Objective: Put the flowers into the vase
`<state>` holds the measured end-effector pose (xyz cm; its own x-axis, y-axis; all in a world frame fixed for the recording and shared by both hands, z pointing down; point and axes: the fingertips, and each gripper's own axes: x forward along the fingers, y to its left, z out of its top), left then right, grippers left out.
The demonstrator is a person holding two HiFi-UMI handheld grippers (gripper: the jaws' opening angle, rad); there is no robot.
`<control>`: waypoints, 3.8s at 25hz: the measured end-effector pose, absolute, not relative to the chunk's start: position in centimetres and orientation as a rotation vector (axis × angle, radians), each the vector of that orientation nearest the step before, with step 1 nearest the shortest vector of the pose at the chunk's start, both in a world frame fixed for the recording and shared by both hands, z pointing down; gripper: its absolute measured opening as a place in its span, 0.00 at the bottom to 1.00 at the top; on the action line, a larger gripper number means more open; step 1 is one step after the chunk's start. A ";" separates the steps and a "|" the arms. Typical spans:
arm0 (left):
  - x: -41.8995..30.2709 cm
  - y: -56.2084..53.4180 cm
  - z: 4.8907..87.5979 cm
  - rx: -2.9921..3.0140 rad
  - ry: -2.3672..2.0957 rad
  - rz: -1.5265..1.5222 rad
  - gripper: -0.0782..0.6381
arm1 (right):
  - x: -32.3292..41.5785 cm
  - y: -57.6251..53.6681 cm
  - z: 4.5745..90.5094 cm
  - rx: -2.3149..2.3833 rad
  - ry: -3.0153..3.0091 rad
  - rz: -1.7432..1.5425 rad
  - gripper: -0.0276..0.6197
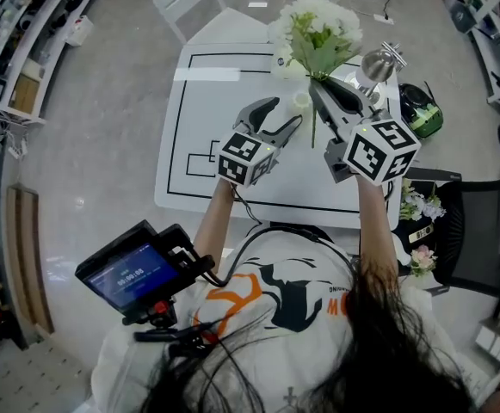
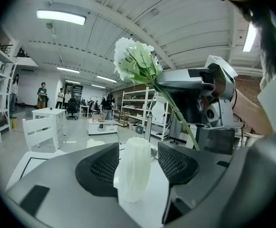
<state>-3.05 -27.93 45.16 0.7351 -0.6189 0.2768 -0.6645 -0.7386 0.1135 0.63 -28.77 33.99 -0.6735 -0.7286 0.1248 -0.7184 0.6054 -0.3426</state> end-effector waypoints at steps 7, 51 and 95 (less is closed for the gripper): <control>-1.0 -29.8 46.8 2.752 -0.957 0.428 0.50 | 1.1 -30.4 33.2 -1.270 2.772 -0.537 0.13; 0.5 -30.7 48.2 2.729 -0.966 0.449 0.48 | 0.1 -31.8 39.0 -1.265 2.722 -0.219 0.13; 0.0 -31.7 48.1 2.730 -1.014 0.439 0.48 | 2.1 -28.4 44.7 -1.359 2.929 -0.392 0.32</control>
